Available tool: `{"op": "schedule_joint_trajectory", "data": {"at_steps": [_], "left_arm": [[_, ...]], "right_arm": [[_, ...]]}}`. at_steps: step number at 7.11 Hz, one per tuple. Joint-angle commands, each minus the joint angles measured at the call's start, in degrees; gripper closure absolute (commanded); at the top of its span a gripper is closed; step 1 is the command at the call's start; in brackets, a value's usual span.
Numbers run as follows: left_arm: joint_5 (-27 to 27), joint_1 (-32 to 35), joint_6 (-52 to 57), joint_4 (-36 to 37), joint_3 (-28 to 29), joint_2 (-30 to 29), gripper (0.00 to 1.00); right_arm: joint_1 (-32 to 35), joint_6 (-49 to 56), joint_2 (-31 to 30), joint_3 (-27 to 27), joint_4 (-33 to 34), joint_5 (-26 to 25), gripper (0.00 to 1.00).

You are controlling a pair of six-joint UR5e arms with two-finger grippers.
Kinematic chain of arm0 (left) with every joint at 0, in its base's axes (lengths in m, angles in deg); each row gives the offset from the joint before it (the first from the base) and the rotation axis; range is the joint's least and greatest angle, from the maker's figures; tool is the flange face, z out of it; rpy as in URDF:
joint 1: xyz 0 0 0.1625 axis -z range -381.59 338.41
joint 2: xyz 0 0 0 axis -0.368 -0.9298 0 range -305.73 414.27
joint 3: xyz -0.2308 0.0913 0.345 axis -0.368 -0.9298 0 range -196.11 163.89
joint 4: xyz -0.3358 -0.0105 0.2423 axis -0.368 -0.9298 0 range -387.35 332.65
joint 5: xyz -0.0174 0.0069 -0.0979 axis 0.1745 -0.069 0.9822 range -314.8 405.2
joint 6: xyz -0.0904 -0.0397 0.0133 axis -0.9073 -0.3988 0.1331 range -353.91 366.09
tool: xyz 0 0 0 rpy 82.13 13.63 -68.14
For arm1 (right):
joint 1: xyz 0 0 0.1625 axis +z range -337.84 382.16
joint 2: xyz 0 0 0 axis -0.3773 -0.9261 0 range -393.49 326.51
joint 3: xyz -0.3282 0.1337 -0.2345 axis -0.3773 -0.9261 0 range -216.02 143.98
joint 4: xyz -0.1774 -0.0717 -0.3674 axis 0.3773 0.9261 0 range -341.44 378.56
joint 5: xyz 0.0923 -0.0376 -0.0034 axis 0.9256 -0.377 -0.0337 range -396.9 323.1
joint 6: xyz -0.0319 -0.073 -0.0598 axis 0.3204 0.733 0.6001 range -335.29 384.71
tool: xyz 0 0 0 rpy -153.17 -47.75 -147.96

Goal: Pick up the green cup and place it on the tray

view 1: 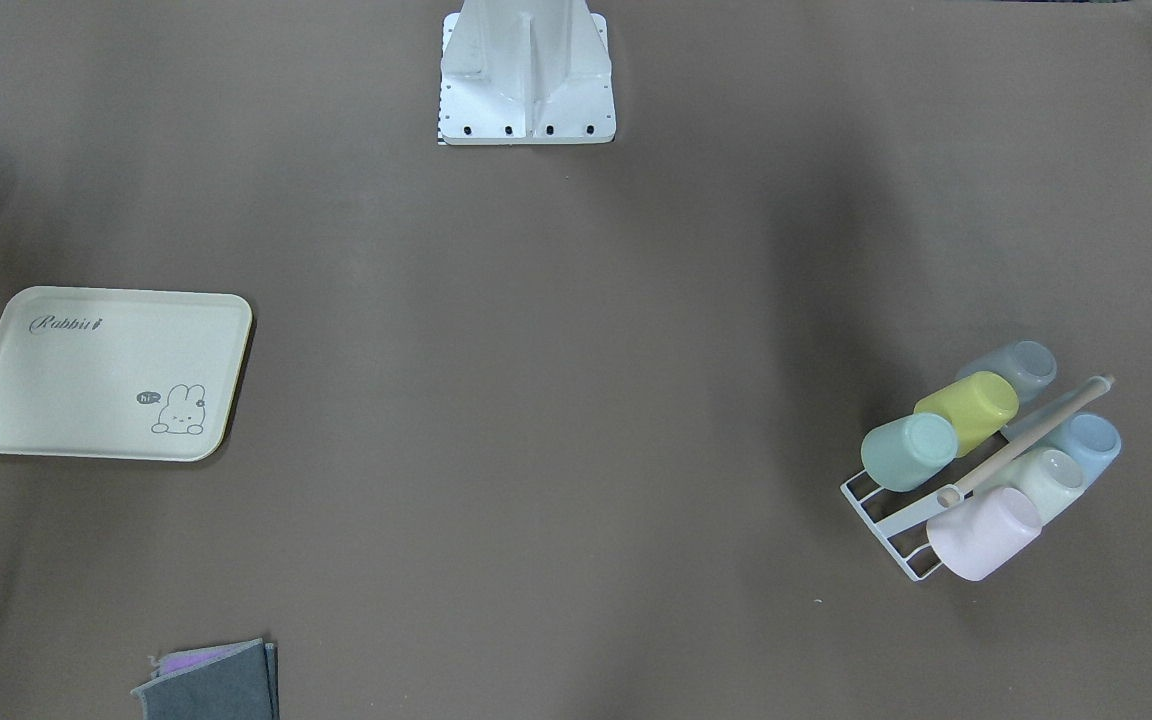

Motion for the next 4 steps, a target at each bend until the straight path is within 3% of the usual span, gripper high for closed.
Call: {"op": "schedule_joint_trajectory", "data": {"at_steps": [1, 4], "left_arm": [[0.0, -0.2, 0.3, -1.1, 0.4, 0.3, 0.01], [0.0, -0.2, -0.1, -3.6, 1.0, 0.1, 0.01]], "right_arm": [[-0.1, 0.1, 0.7, 0.0, 0.0, -0.7, 0.0], [-0.8, 0.0, 0.5, 0.3, 0.0, -3.2, 0.0]]}}
